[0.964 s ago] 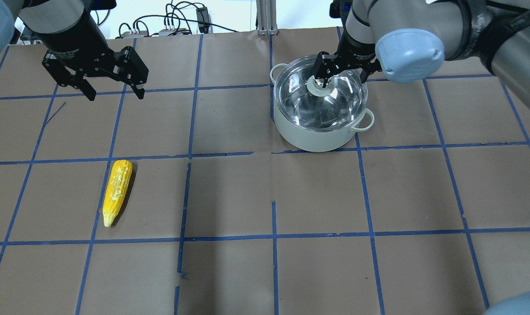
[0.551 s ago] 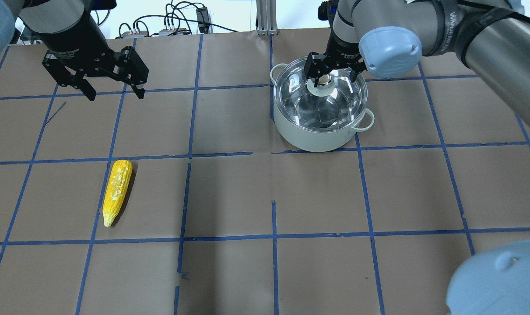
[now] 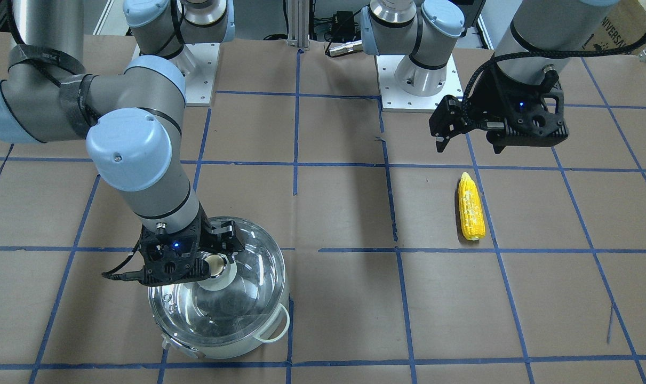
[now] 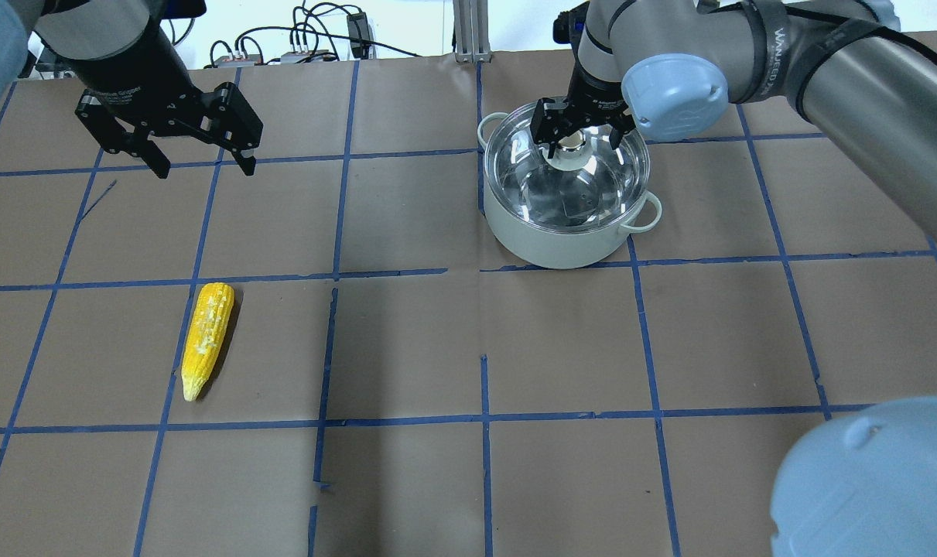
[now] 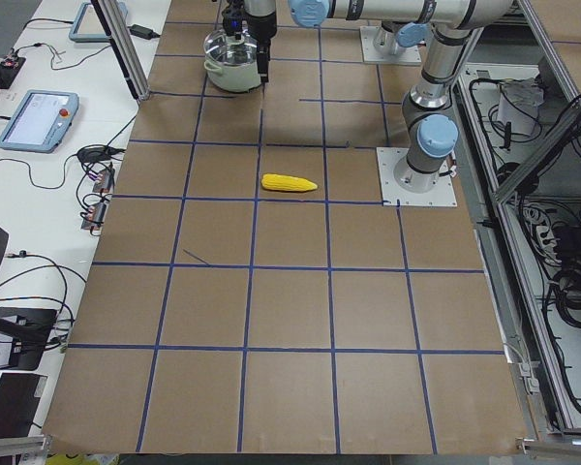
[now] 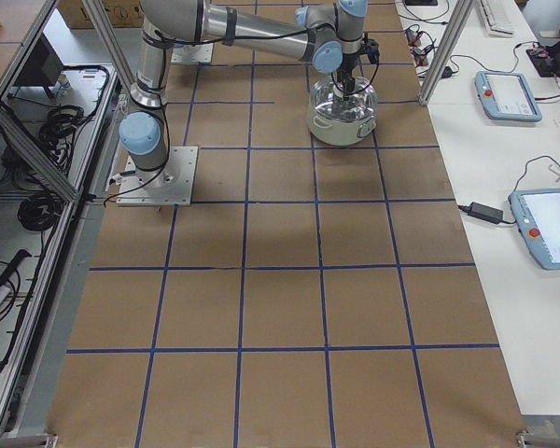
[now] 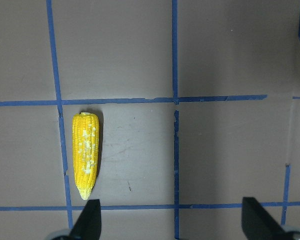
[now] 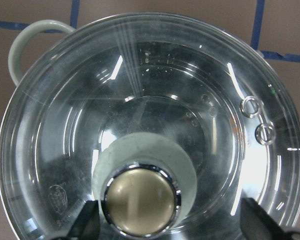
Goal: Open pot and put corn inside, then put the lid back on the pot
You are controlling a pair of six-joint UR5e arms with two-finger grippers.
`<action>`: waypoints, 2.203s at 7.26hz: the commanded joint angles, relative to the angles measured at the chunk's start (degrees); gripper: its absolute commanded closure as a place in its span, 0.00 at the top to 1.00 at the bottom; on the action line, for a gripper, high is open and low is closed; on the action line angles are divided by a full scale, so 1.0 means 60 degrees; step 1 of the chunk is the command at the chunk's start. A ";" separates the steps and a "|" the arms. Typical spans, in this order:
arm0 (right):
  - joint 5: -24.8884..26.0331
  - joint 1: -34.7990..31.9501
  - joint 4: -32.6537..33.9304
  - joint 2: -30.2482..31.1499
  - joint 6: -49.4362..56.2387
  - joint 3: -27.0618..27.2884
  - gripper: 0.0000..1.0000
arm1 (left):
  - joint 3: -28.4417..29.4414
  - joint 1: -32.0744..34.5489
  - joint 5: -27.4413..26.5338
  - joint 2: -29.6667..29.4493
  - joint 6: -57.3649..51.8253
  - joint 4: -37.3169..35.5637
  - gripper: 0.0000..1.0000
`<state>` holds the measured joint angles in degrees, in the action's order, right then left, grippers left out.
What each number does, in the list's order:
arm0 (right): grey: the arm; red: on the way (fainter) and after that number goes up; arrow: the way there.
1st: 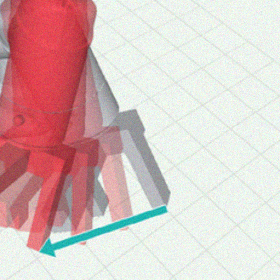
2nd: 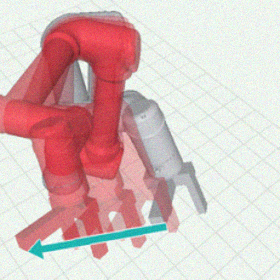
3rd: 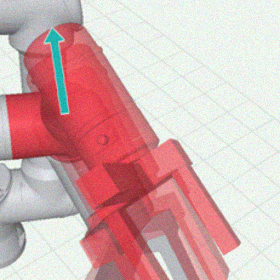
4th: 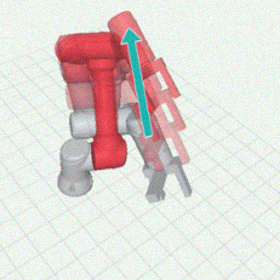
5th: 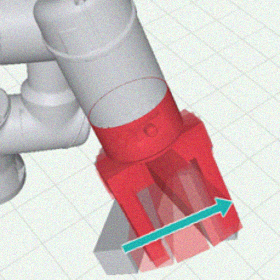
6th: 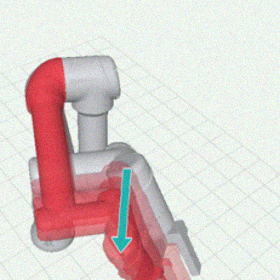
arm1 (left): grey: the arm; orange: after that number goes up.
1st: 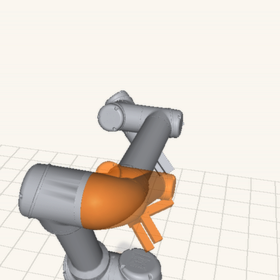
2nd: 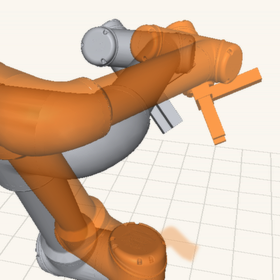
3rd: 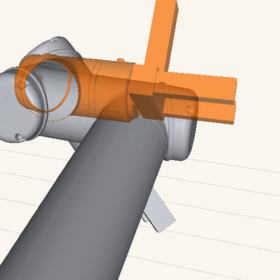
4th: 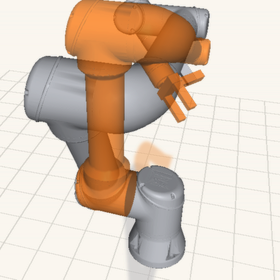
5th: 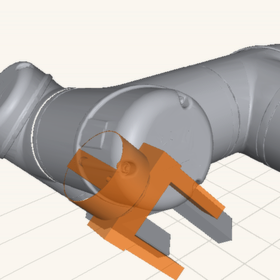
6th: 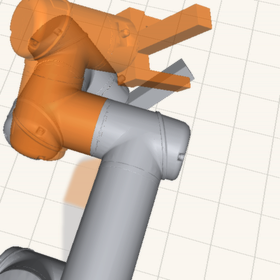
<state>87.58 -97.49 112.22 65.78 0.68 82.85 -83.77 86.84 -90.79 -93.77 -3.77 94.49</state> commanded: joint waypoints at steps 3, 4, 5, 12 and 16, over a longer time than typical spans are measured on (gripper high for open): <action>0.0271 -0.0187 0.0017 -0.0166 -0.0040 -0.0171 0.80 | 0.0002 -0.0001 -0.0015 -0.0031 -0.0015 -0.0002 1.00; 0.0257 -0.0187 0.0018 -0.0210 -0.0040 -0.0215 0.72 | 0.0002 -0.0001 -0.0015 -0.0031 -0.0015 -0.0002 1.00; 0.0271 -0.0202 -0.0026 -0.0240 -0.0040 -0.0331 0.65 | 0.0002 -0.0001 0.0000 -0.0046 -0.0015 0.0013 1.00; 0.0286 -0.0173 -0.1557 -0.0109 -0.0230 -0.1148 0.45 | 0.0017 -0.0074 0.0000 0.0056 -0.0015 0.0013 1.00; 0.0373 0.0221 -0.3117 0.1059 0.0062 -0.1229 0.39 | -0.0786 -0.1066 0.0117 -0.1244 -0.1576 -0.0703 1.00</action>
<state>89.45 -97.18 94.89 69.23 0.52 73.89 -86.48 82.90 -90.15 -98.61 -8.80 92.12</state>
